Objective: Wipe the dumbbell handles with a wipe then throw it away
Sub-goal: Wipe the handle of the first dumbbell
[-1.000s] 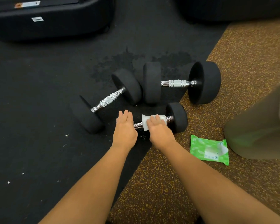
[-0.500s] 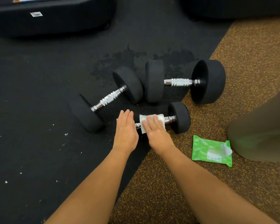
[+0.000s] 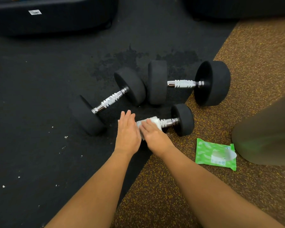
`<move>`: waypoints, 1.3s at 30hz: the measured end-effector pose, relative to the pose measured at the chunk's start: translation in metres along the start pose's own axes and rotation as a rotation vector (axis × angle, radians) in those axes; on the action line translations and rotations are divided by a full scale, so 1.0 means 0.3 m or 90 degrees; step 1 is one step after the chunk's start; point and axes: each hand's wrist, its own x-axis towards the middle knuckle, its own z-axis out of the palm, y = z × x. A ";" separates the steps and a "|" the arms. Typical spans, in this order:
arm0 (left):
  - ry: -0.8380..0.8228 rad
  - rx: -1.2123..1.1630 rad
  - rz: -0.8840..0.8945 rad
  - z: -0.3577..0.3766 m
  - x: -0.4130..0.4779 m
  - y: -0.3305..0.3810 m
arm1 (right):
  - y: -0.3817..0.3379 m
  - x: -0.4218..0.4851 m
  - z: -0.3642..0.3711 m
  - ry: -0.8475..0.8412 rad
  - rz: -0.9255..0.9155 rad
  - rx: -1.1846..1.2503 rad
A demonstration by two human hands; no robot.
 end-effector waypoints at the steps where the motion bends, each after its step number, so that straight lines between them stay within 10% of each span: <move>1: 0.001 -0.005 0.001 -0.003 -0.002 0.002 | 0.014 -0.006 -0.004 -0.015 -0.025 -0.010; 39: -0.032 -0.037 -0.008 -0.023 0.022 0.007 | 0.015 0.082 -0.062 -0.032 0.072 -0.118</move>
